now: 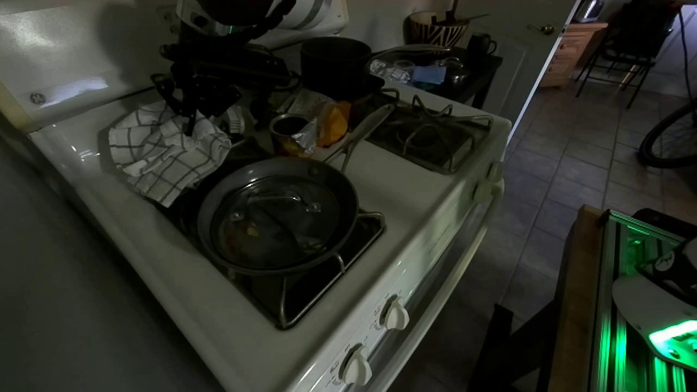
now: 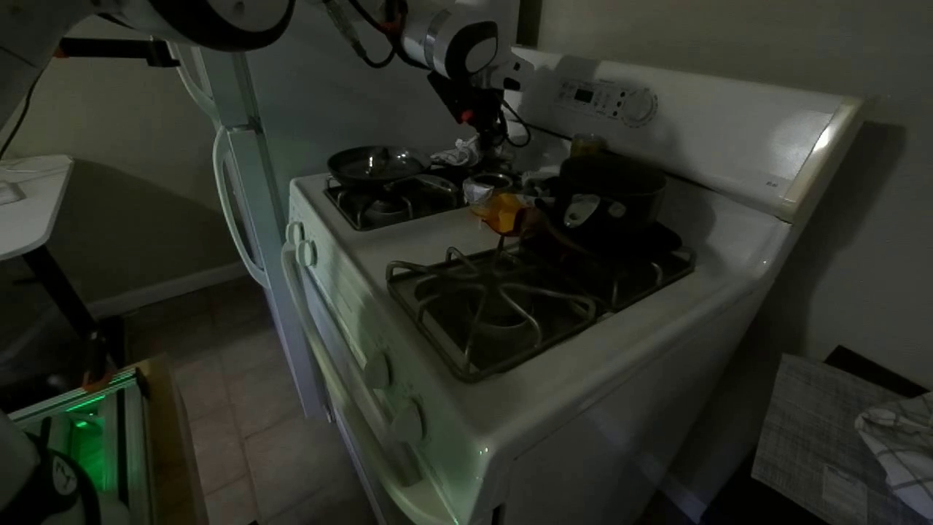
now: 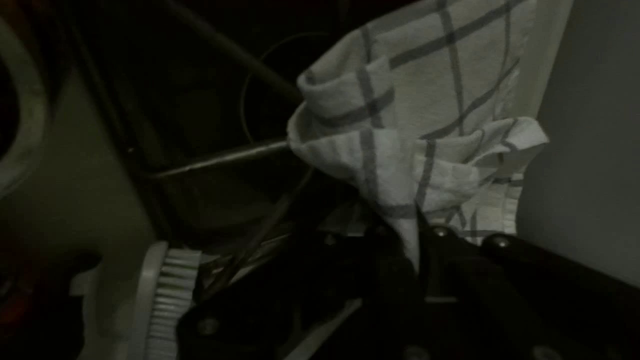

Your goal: Remove the towel from the pan

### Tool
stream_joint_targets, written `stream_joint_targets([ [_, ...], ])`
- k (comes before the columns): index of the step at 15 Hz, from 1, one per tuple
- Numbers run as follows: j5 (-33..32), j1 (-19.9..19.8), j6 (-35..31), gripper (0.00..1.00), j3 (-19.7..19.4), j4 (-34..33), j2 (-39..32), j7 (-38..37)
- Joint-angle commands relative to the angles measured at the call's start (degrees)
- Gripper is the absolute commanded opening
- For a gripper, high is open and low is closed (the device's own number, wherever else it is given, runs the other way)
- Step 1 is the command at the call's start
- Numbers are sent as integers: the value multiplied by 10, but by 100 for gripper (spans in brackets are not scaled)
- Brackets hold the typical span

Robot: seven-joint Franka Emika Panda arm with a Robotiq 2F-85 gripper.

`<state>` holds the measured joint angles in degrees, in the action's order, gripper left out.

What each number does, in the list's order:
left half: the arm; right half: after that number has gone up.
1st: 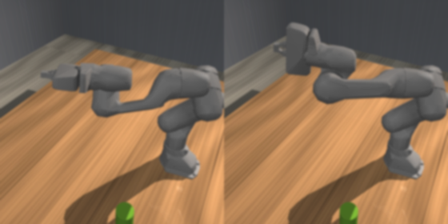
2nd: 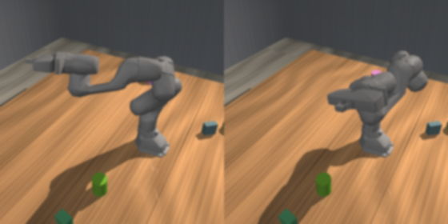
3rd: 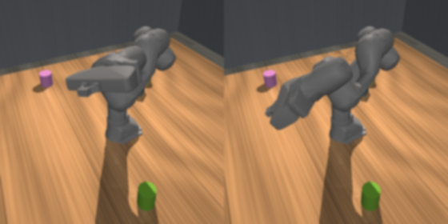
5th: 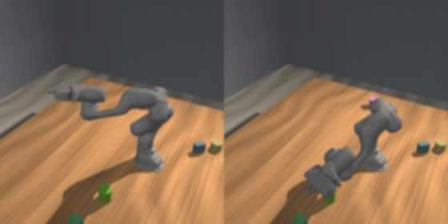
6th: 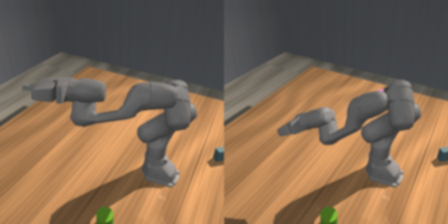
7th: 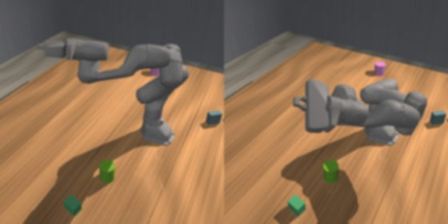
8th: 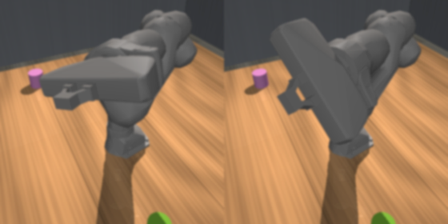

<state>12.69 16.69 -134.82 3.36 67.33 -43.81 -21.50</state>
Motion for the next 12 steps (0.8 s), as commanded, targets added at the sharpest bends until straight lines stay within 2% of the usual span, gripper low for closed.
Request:
stream_joint_targets([
  [1, -70, 16, 27, 2, -24, -17, -2, -8],
  [4, -109, 24, 59, 2, -29, -16, 2, -10],
  [8, -141, 37, 134, 2, -35, -22, 5, -32],
  [9, -148, 39, 146, 33, -36, -24, 5, -38],
  [10, -160, 44, 157, 33, -44, -20, 11, -52],
  [12, -156, 43, 144, 47, -53, 1, 34, -69],
])
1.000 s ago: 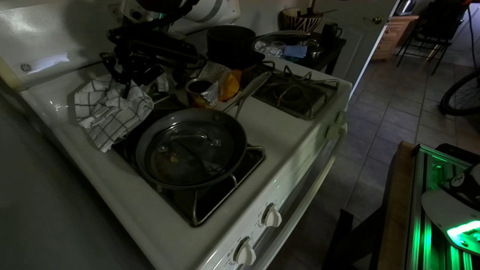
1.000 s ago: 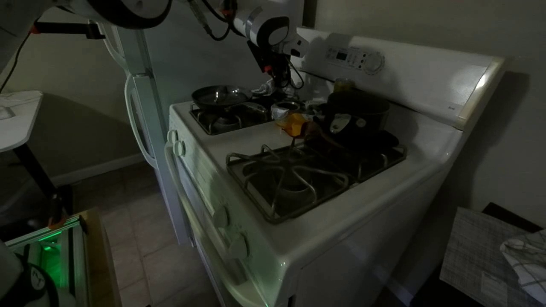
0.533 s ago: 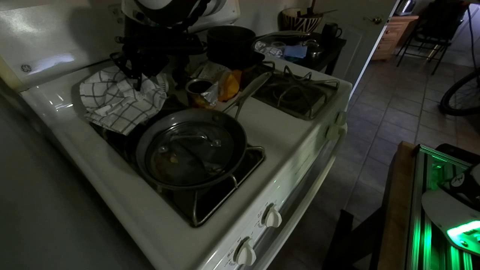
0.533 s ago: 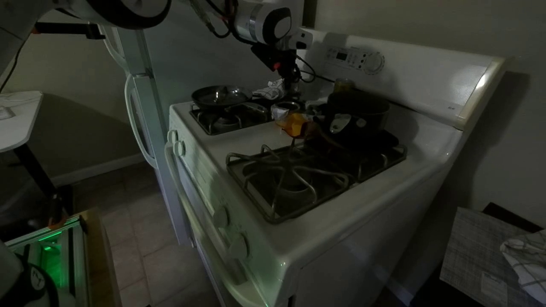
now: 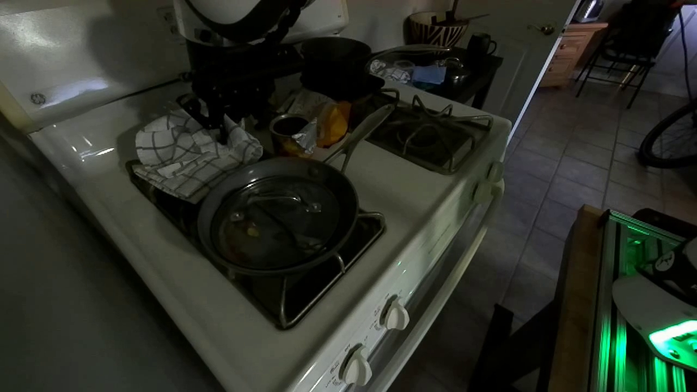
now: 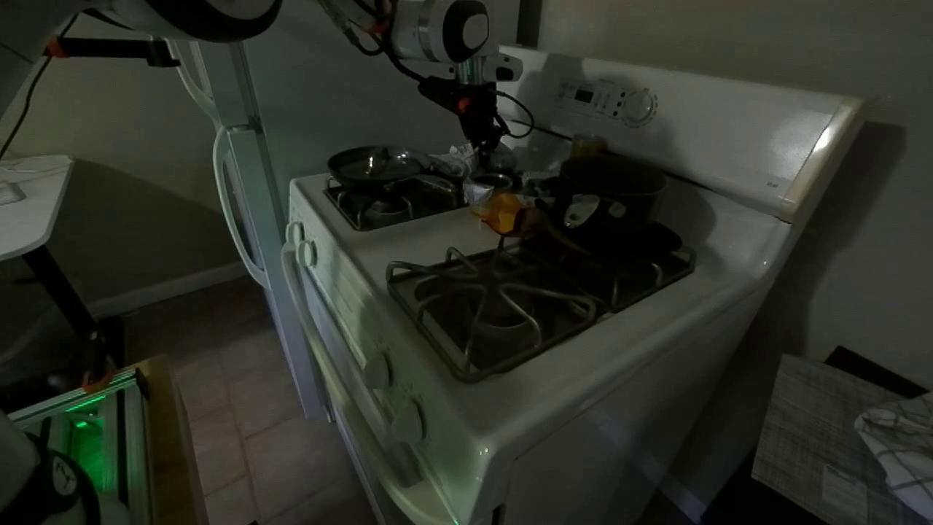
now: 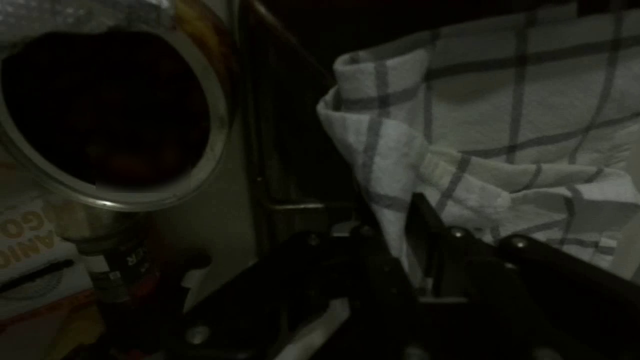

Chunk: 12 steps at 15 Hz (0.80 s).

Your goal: Remove the towel from the pan

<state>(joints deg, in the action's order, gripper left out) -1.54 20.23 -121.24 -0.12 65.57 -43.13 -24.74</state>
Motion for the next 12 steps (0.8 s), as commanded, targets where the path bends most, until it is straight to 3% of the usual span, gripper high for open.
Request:
stream_joint_targets([
  [1, -14, 8, -6, 54, -25, 35, 45, -47],
  [4, -10, 5, -22, 78, -40, 74, 95, -52],
  [7, 16, -13, 0, 99, -11, 118, 149, 46],
  [11, 52, -36, -23, 100, 25, 233, 239, 189],
  [12, 52, -57, -19, 100, 52, 256, 259, 213],
])
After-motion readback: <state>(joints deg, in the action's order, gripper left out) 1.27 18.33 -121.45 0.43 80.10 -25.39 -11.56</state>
